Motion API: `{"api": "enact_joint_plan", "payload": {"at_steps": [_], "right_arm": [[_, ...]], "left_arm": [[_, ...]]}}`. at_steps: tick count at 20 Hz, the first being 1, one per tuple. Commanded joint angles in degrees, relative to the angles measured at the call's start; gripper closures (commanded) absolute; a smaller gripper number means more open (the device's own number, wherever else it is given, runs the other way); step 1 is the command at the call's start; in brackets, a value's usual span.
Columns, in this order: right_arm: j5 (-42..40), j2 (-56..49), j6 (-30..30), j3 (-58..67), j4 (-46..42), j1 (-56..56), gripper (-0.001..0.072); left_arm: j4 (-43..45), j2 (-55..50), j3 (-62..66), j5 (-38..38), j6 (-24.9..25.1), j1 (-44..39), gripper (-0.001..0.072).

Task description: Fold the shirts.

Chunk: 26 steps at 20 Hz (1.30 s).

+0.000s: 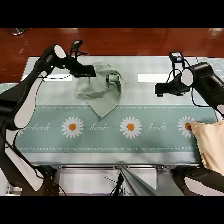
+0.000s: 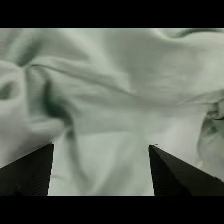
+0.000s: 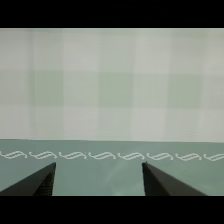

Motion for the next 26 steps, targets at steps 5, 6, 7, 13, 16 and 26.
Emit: {"api": "enact_joint_plan", "payload": {"at_steps": [5,6,7,13,16,26], "right_arm": [[-0.04,0.04,0.7,0.02,0.76,-0.02,0.0087],[-0.04,0.04,0.72,0.0,0.76,-0.02,0.0087],[-0.04,0.04,0.72,0.02,0.76,-0.02,0.0087],[-0.24,0.04,0.74,0.02,2.1,-0.02,0.0087],[-0.24,0.04,0.74,0.02,2.08,-0.02,0.0087],[1.16,5.31,-0.48,0.07,4.55,0.02,0.0087]], "left_arm": [[-3.67,-3.91,1.88,-3.8,7.37,-0.11,0.0011],[-3.08,-4.24,1.88,-4.26,7.39,-0.28,0.0011],[-2.12,-4.57,1.88,-4.87,7.37,-0.59,0.0012],[0.09,-5.73,1.88,-5.16,5.05,-1.88,0.0141],[0.46,-5.68,1.95,-5.29,4.74,-1.75,0.0637],[-1.29,3.08,14.93,-10.21,0.24,2.91,0.0686]]}}
